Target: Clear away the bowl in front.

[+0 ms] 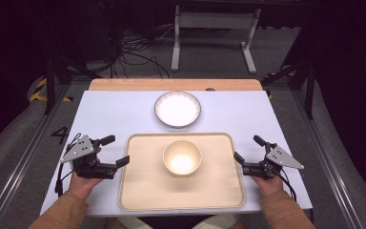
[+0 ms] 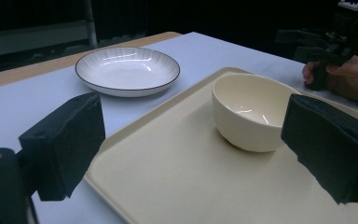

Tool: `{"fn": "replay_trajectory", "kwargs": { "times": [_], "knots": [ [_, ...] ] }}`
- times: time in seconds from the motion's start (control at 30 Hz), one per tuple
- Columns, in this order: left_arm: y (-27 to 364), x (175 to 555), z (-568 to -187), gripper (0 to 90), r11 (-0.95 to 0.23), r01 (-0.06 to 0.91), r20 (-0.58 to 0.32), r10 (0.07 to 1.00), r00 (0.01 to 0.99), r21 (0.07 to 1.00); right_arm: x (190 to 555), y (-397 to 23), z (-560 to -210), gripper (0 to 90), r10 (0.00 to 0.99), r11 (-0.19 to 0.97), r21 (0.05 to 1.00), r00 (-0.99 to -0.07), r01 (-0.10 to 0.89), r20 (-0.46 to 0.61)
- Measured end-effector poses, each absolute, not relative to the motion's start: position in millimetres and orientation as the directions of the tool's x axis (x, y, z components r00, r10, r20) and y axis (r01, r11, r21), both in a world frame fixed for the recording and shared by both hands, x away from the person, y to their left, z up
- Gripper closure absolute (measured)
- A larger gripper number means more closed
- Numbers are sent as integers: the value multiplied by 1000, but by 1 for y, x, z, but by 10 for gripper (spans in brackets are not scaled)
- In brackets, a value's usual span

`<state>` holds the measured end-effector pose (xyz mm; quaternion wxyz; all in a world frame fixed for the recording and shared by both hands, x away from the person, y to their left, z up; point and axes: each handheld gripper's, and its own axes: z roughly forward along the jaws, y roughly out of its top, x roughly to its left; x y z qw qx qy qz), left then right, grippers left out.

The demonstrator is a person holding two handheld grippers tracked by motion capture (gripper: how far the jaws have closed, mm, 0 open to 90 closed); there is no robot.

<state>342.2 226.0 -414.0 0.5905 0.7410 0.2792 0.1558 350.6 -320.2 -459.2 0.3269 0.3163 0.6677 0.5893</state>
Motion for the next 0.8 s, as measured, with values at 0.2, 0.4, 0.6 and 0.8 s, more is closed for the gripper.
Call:
{"fn": "replay_trajectory", "kwargs": {
  "times": [0.2, 0.4, 0.6, 0.8],
  "knots": [
    [233, 339, -423, 30, -108, 201, -95, 607, 789, 974, 351, -320, -459, 7, 807, 104, 994, -587, 38, -62],
    [238, 340, -434, 8, -77, 188, -100, 625, 774, 979, 351, -320, -459, 7, 807, 105, 994, -587, 39, -62],
    [241, 343, -445, 2, -81, 215, -115, 637, 762, 973, 351, -320, -459, 7, 808, 104, 994, -586, 38, -62],
    [241, 346, -451, 2, -101, 232, -109, 662, 742, 967, 351, -321, -459, 7, 809, 106, 994, -584, 37, -64]
  ]
}}
